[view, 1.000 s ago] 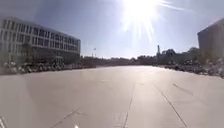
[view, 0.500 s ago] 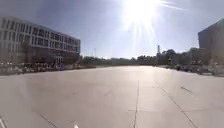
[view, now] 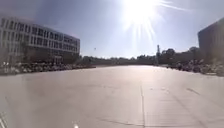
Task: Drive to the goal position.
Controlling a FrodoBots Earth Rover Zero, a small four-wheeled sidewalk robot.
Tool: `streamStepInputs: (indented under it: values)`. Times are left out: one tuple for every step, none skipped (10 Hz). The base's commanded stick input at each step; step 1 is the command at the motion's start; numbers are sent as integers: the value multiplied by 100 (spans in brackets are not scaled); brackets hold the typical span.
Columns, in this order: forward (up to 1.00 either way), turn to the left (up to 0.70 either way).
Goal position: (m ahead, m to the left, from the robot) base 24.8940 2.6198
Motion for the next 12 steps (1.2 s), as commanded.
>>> streamStepInputs:
  values:
    - [70,0]
    - [70,0]
    - [70,0]
    - [70,0]
    - [70,0]
    - [70,0]
    - [70,0]
    - [70,0]
    - [70,0]
    - [70,0]
    - [70,0]
    - [70,0]
